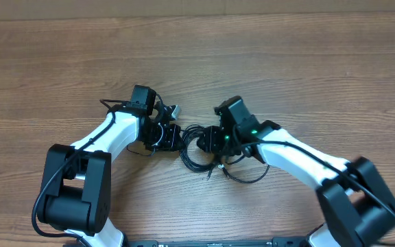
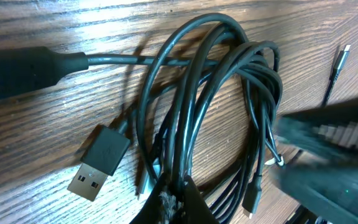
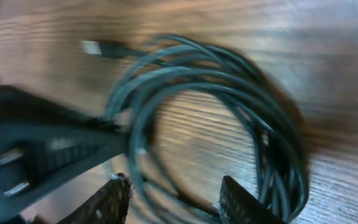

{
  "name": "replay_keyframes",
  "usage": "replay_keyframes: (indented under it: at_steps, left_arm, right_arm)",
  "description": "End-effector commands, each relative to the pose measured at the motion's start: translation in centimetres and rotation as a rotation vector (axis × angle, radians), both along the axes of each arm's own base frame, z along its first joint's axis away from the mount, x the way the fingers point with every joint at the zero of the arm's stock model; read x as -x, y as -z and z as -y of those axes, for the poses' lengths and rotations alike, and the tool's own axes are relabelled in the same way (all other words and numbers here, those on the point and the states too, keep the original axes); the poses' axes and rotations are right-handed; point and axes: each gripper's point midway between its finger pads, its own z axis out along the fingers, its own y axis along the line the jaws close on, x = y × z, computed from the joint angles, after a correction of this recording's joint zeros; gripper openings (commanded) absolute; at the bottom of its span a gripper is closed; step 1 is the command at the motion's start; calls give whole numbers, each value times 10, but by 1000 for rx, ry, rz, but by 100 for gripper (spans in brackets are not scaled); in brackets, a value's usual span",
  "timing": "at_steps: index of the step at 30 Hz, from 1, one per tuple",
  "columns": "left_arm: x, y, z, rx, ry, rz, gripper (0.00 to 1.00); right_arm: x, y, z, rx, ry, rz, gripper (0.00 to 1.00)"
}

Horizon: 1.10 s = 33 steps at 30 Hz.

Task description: Untangle cables

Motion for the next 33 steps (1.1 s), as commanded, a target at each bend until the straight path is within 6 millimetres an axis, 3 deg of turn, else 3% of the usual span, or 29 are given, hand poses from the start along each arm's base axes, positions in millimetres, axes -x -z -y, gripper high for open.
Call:
replay_keyframes:
  at_steps: [1,4,6,9,11,17,20,25,29,33]
  left_arm:
    - [6,4,4,27,26,-15,4]
    - [6,4,4,27,26,-15,4]
    - [6,4,4,24,26,-15,4]
    - [6,4,3,20,26,-14,4]
    - [5,4,3,20,26,-12,4]
    - [5,5,3,18,25,-10,4]
    - [5,5,3,18,25,-10,4]
    - [5,5,3,19,25,-10,4]
    - [5,4,3,21,26,-11,4]
    - [5,4,3,21,26,-11,4]
  right_arm:
    - [-2,21,4,31,92,-72,38]
    - [-1,23,0,12,83,-81,30]
    - [-3,22,-1,8,83,-75,17]
    - [-3,22,-2,6,83,-72,15]
    - [-4,22,-2,5,83,-70,4]
    - [-2,21,-5,-10,74,-79,5]
    - [1,19,-7,-26,63,-92,17]
    - [7,14,-14,-75,7,-109,21]
    - [14,-27,-30,-299,-220,-95,22]
    - [-5,-61,-10,-328,-158,-112,25]
